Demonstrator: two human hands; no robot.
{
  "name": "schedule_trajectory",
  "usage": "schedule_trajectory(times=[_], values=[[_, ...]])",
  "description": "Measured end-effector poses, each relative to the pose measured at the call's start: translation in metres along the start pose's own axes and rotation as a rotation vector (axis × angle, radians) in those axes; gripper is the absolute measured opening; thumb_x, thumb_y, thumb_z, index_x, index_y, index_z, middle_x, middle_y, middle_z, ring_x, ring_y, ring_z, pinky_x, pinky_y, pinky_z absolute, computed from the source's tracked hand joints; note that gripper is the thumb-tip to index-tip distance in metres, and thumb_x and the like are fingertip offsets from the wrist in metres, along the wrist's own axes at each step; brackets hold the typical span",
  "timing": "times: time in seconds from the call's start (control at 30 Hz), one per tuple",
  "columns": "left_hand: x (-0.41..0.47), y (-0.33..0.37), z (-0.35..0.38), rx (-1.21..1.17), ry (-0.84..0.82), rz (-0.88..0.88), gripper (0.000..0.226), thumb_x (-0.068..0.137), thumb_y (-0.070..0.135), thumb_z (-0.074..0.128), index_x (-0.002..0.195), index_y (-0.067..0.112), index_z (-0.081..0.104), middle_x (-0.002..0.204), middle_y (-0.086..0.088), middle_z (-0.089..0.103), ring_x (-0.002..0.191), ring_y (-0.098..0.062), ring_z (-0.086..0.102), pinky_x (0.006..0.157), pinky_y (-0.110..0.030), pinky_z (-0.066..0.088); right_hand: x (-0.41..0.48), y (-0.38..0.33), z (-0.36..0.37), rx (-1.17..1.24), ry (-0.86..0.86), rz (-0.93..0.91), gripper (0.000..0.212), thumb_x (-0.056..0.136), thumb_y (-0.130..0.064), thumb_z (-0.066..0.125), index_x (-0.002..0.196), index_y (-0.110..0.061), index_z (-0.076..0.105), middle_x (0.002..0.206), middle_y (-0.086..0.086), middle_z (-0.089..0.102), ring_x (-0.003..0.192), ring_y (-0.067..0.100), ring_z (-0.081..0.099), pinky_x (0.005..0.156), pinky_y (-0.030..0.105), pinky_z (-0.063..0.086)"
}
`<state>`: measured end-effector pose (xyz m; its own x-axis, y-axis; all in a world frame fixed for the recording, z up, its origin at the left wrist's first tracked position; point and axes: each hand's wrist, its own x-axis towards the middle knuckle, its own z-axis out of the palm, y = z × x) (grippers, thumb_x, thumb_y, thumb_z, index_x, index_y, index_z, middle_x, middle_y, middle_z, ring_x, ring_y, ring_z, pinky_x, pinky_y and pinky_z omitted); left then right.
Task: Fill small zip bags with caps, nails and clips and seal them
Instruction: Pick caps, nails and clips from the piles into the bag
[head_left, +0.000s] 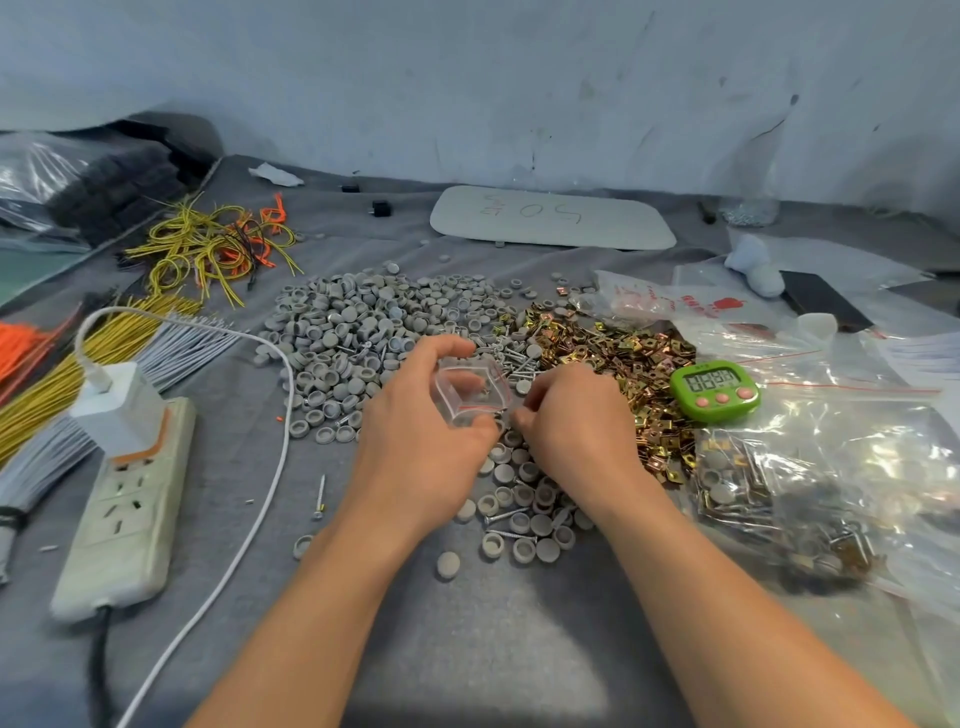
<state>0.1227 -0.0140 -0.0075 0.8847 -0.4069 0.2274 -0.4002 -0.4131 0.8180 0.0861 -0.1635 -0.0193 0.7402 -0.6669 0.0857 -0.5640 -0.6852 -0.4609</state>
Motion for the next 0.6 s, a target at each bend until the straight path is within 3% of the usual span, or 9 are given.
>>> schedule_trajectory(times=[0.1,0.23,0.33,0.4,0.43,0.5,0.6], values=[[0.0,-0.002,-0.001,-0.011,-0.002,0.005,0.055,0.075,0.014,0.077,0.113,0.049,0.056,0.096,0.027,0.071,0.08,0.011,0.065,0.061,-0.008,0.045,0.003,-0.003,0.003,-0.149,-0.058,0.003,0.023,0.092,-0.036,0.074,0.097,-0.014,0.07,0.094,0.009,0.069,0.087,0.033,0.064,0.072,0.037,0.051],[0.002,-0.003,-0.007,-0.02,0.003,0.004,0.055,0.075,0.014,0.076,0.111,0.05,0.056,0.097,0.027,0.071,0.08,0.01,0.065,0.067,-0.019,0.05,0.006,-0.01,0.0,-0.209,-0.125,0.015,0.026,0.092,-0.024,0.073,0.091,-0.016,0.049,0.112,0.014,0.065,0.092,0.035,0.059,0.071,0.037,0.042],[0.0,-0.005,-0.007,-0.014,-0.002,0.018,0.055,0.074,0.016,0.076,0.112,0.05,0.055,0.096,0.028,0.071,0.081,0.01,0.066,0.069,-0.016,0.05,0.002,-0.012,-0.002,-0.306,-0.166,0.002,0.022,0.094,-0.025,0.069,0.093,-0.016,0.049,0.113,0.011,0.068,0.09,0.033,0.06,0.07,0.036,0.041],[-0.002,-0.007,-0.007,0.0,0.003,0.03,0.056,0.073,0.017,0.076,0.113,0.05,0.055,0.094,0.028,0.07,0.082,0.013,0.064,0.066,-0.006,0.044,-0.002,-0.011,-0.001,-0.294,-0.139,-0.032,0.014,0.095,-0.026,0.067,0.101,-0.015,0.062,0.106,0.007,0.071,0.088,0.029,0.063,0.07,0.034,0.044],[-0.003,-0.008,-0.008,0.009,0.01,0.031,0.056,0.073,0.017,0.077,0.113,0.05,0.055,0.093,0.028,0.07,0.083,0.013,0.063,0.066,-0.003,0.043,-0.003,-0.011,-0.002,-0.181,-0.099,-0.043,0.011,0.096,-0.028,0.066,0.103,-0.02,0.067,0.099,0.002,0.072,0.086,0.025,0.065,0.07,0.033,0.046],[-0.004,-0.008,-0.009,0.023,0.01,0.024,0.057,0.074,0.018,0.077,0.115,0.05,0.054,0.093,0.028,0.07,0.083,0.01,0.065,0.068,-0.004,0.043,-0.006,-0.009,-0.011,0.271,0.006,-0.063,0.01,0.099,-0.029,0.066,0.091,-0.025,0.071,0.081,-0.008,0.07,0.075,0.012,0.065,0.066,0.029,0.049],[-0.004,-0.004,-0.007,0.023,-0.013,0.028,0.057,0.076,0.02,0.079,0.118,0.05,0.053,0.096,0.027,0.069,0.087,0.005,0.065,0.076,-0.019,0.048,-0.013,-0.014,-0.029,0.892,0.105,-0.135,0.014,0.095,-0.02,0.071,0.08,-0.021,0.072,0.074,-0.008,0.071,0.066,0.001,0.059,0.064,0.021,0.052]])
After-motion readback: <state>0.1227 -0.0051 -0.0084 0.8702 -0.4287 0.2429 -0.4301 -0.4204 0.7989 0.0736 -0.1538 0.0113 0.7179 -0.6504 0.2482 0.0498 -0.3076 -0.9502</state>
